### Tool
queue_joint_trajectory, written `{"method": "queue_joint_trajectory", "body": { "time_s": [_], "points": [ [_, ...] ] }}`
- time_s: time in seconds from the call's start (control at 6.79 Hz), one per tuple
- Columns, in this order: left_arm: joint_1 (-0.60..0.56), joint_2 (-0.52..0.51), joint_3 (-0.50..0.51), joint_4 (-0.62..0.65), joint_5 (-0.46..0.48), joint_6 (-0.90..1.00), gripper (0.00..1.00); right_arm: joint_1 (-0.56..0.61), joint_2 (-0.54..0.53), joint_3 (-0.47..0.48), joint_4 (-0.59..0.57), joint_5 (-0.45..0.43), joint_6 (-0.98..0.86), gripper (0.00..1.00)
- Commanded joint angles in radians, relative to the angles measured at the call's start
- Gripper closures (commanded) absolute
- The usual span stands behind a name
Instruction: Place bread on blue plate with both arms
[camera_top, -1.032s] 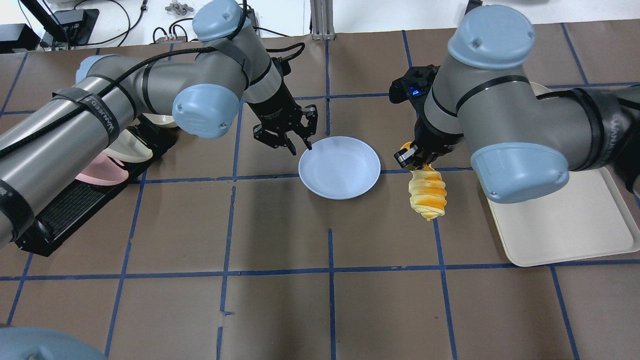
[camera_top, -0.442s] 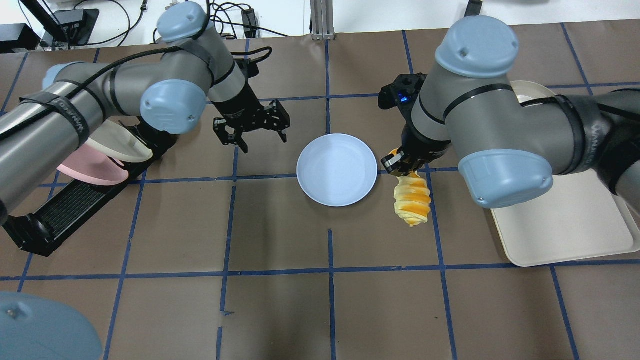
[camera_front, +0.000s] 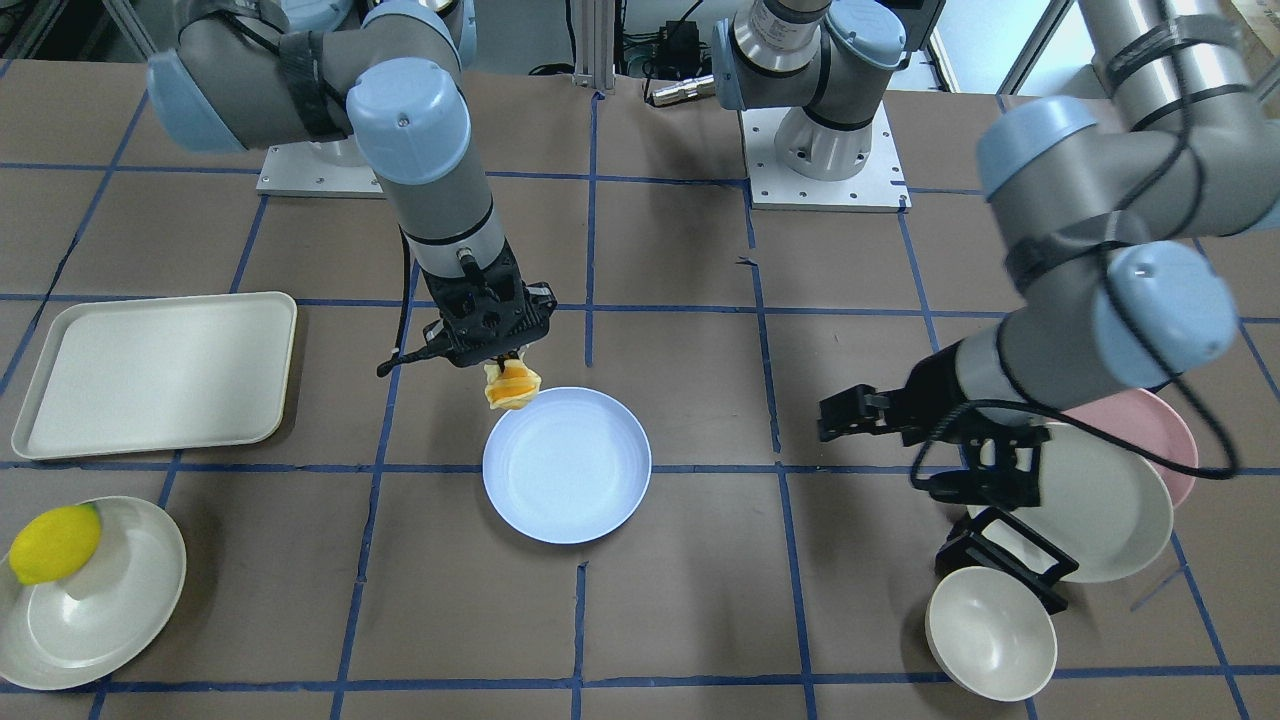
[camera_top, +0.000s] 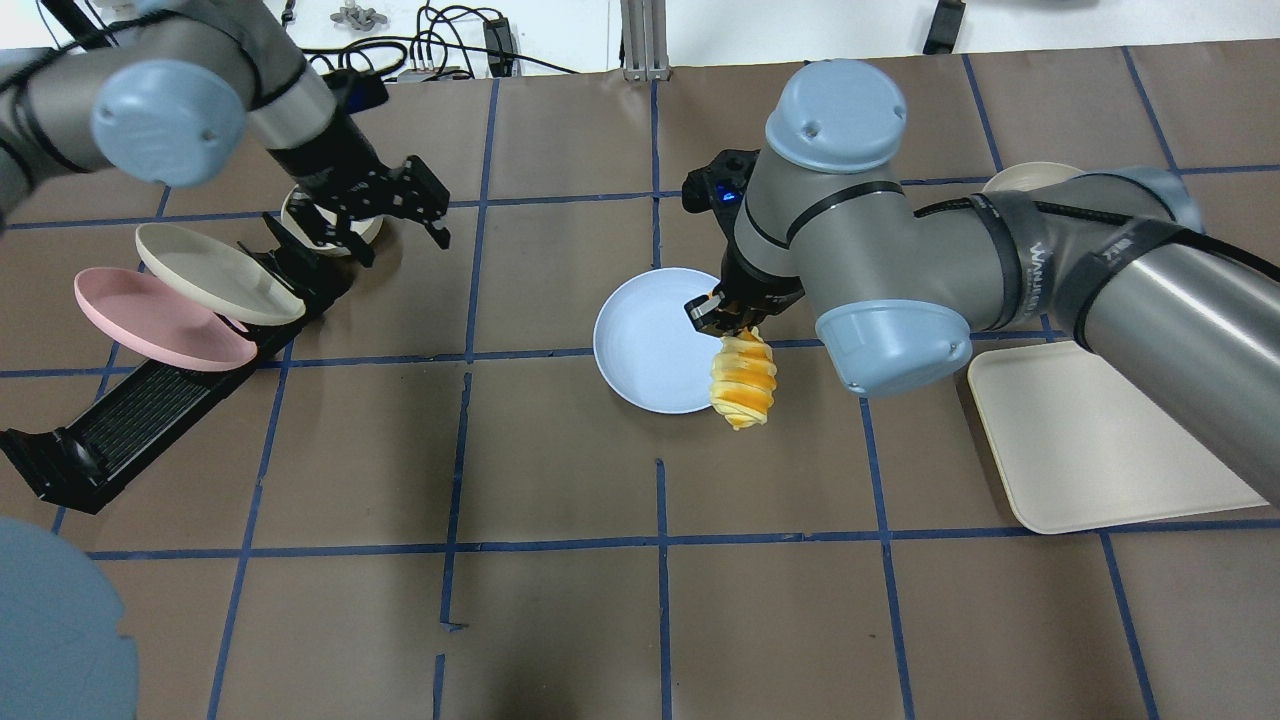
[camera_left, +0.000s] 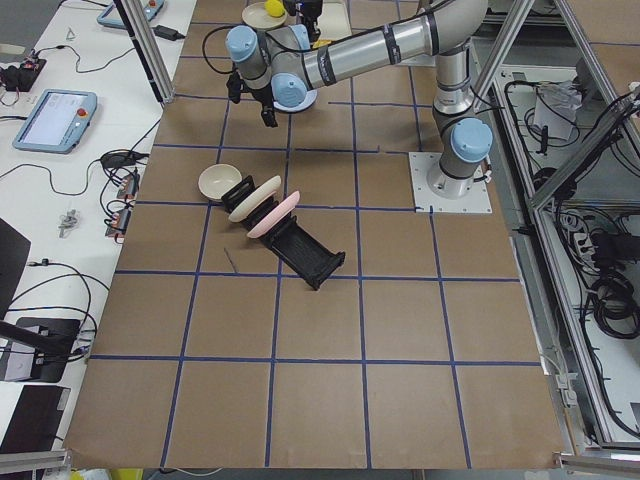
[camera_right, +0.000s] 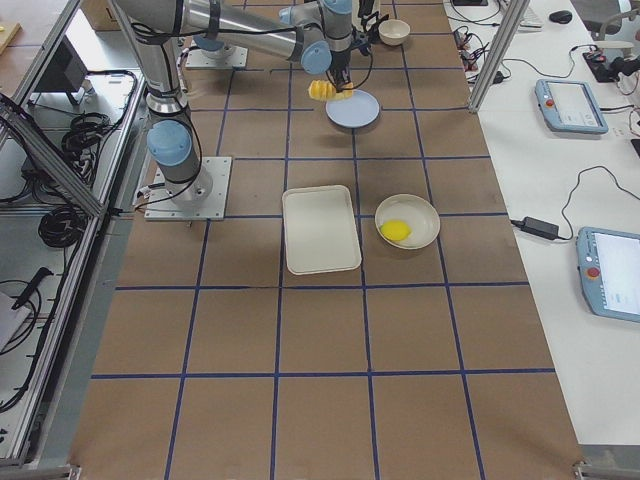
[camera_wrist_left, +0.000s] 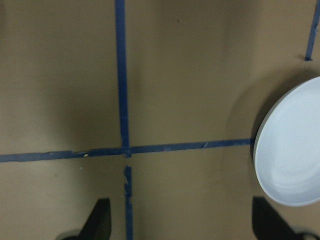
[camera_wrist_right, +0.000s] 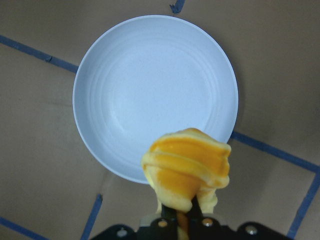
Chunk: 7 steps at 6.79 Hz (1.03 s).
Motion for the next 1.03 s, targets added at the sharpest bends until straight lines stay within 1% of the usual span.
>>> {"method": "queue_joint_trajectory", "body": {
  "time_s": [0.0, 0.15, 0.29, 0.44, 0.59, 0.74, 0.88],
  "points": [
    [0.078, -0.029, 0.471, -0.464, 0.113, 0.048, 0.00, 0.043, 0.116, -0.002, -0.225, 0.001, 0.047, 0.87],
    [0.098, -0.080, 0.617, -0.591, 0.118, 0.070, 0.00, 0.052, 0.168, -0.002, -0.331, 0.003, 0.024, 0.87],
    [0.107, -0.112, 0.701, -0.668, 0.121, 0.070, 0.00, 0.052, 0.225, -0.017, -0.420, 0.009, 0.010, 0.86],
    [0.109, -0.123, 0.717, -0.719, 0.162, 0.070, 0.00, 0.046, 0.227, -0.034, -0.411, 0.006, 0.007, 0.86],
    [0.101, -0.126, 0.699, -0.729, 0.161, 0.070, 0.00, 0.048, 0.234, -0.033, -0.406, -0.010, 0.007, 0.86],
    [0.093, -0.128, 0.712, -0.733, 0.157, 0.065, 0.00, 0.049, 0.235, -0.016, -0.404, -0.010, -0.005, 0.86],
    [0.093, -0.128, 0.714, -0.732, 0.156, 0.065, 0.00, 0.049, 0.236, -0.013, -0.406, -0.010, -0.012, 0.78]
  ]
}}
